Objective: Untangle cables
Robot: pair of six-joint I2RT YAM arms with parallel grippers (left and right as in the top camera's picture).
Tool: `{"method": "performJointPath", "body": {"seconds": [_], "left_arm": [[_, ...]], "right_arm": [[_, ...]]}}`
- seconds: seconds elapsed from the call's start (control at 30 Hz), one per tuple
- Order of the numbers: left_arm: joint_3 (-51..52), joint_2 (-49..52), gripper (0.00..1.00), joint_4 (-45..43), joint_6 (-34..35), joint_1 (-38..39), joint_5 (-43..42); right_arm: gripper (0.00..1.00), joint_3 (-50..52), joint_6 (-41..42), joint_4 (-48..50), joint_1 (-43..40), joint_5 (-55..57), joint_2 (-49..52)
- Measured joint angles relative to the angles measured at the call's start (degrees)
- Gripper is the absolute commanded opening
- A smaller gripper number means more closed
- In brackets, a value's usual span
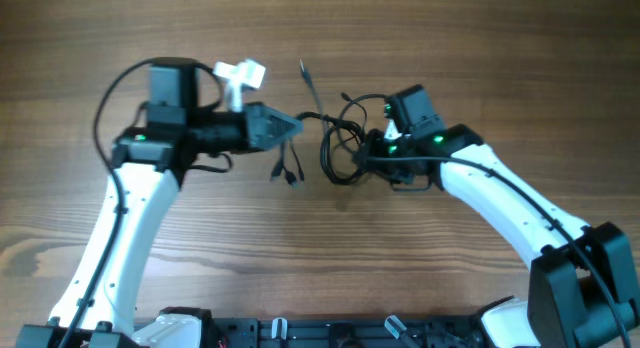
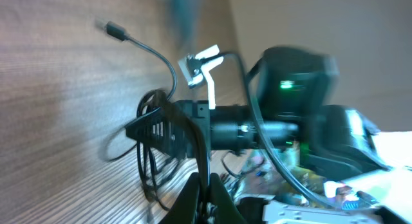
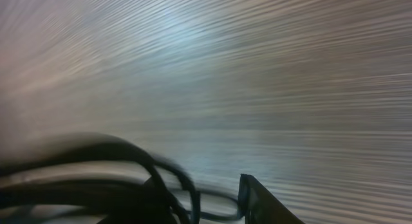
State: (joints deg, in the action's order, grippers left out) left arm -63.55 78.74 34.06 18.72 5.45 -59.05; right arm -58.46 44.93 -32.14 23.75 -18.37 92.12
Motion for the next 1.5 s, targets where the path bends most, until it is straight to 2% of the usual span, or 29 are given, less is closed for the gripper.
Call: {"method": "performJointPath", "body": {"seconds": [0.13, 0.27, 0.4, 0.5, 0.53, 0.57, 0.67, 0.7, 0.73, 0.87, 1.1, 1.3, 1.5], "left_arm": [[0.0, 0.0, 0.04, 0.31, -2.01, -6.97, -3.67], [0.0, 0.0, 0.04, 0.44, -3.34, -12.79, -4.26], [-0.04, 0.0, 0.04, 2.43, -4.35, -12.79, -1.79], [-0.11, -0.04, 0.05, 6.62, -5.16, -10.43, 5.88], [-0.11, -0.07, 0.11, 7.26, -5.22, -10.03, 7.3], [-0.11, -0.09, 0.2, 9.14, -5.33, -8.9, 12.22], [-0.11, -0.11, 0.57, 12.98, -5.81, -7.63, 21.79], [-0.11, -0.11, 0.64, 13.97, -5.97, -7.28, 24.63], [-0.11, -0.11, 0.67, 14.47, -6.23, -7.13, 26.29], [-0.11, -0.11, 0.68, 16.24, -6.71, -6.08, 29.44], [-0.11, 0.48, 0.66, 13.42, -12.61, 1.42, 26.38], [-0.11, 5.49, 0.6, 3.13, -13.75, 6.21, 18.49], [-0.11, 11.82, 0.56, 0.96, -14.16, 8.24, 12.04]], "right_arm": [[0.38, -0.02, -3.06, -4.15, -4.83, 0.94, 0.26], [0.28, -0.02, -9.33, -6.71, -6.95, 1.05, 0.31], [0.22, -0.02, -18.86, -7.3, -6.93, -1.77, 0.35], [0.2, -0.02, -25.86, -8.26, -6.95, -5.29, 0.57], [0.17, -0.02, -28.72, -8.63, -6.95, -7.87, 0.57], [0.14, -0.02, -30.12, -8.81, -6.93, -9.81, 0.57], [0.07, -0.02, -32.92, -9.18, -6.93, -14.6, -0.57], [0.06, 0.0, -33.31, -9.22, -6.93, -16.24, -2.01], [0.06, 0.0, -33.29, -9.25, -6.93, -17.35, -3.39], [0.05, 0.0, -31.65, -9.16, -6.93, -19.89, -9.16], [0.05, 0.0, -28.68, -8.55, -6.93, -24.02, -11.5], [0.05, 0.0, -28.72, -6.4, -6.93, -31.63, -12.85], [0.05, 0.0, -28.48, -6.4, -6.93, -33.03, -17.59]]}}
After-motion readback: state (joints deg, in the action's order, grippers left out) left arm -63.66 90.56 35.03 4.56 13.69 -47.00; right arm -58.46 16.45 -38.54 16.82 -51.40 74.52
